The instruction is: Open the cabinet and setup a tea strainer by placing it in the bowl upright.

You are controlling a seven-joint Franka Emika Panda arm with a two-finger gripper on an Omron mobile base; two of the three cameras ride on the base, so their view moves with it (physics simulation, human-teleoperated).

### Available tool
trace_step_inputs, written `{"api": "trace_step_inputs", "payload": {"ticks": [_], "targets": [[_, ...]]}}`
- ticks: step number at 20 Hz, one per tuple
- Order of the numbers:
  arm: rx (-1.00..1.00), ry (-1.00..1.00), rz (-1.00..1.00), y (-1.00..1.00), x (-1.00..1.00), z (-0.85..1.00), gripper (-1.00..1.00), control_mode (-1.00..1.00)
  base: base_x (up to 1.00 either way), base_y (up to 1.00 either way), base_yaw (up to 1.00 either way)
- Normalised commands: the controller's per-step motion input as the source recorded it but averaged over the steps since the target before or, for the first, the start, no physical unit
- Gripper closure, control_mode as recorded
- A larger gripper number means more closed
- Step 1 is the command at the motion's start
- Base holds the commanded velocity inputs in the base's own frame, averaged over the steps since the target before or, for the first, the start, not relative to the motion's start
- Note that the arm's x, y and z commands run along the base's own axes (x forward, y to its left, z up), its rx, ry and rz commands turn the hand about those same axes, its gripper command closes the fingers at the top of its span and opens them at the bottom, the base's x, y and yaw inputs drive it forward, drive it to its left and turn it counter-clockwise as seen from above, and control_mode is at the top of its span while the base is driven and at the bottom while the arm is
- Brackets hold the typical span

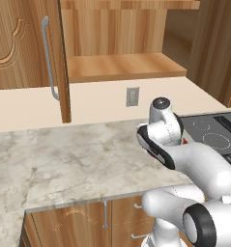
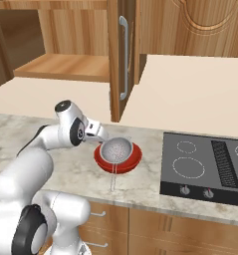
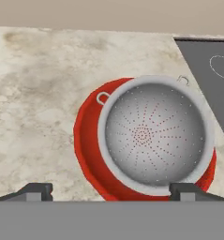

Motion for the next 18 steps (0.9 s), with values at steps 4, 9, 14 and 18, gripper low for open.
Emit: {"api": "trace_step_inputs", "payload": {"ticks": [4, 9, 14, 18], "targets": [[0.24, 0.04, 0.01, 0.39, -0.38, 0.49, -1.0, -1.0, 0.0, 0.0, 0.0], [0.17, 0.14, 0.05, 0.49, -0.19, 0.76, -1.0, -1.0, 0.0, 0.0, 0.0], [0.05, 0.24, 0.08, 0.27, -0.24, 0.62, -1.0, -1.0, 0.0, 0.0, 0.0], [-0.11, 0.14, 0.07, 0.18, -0.68, 0.02, -1.0, -1.0, 0.0, 0.0, 0.0]]}}
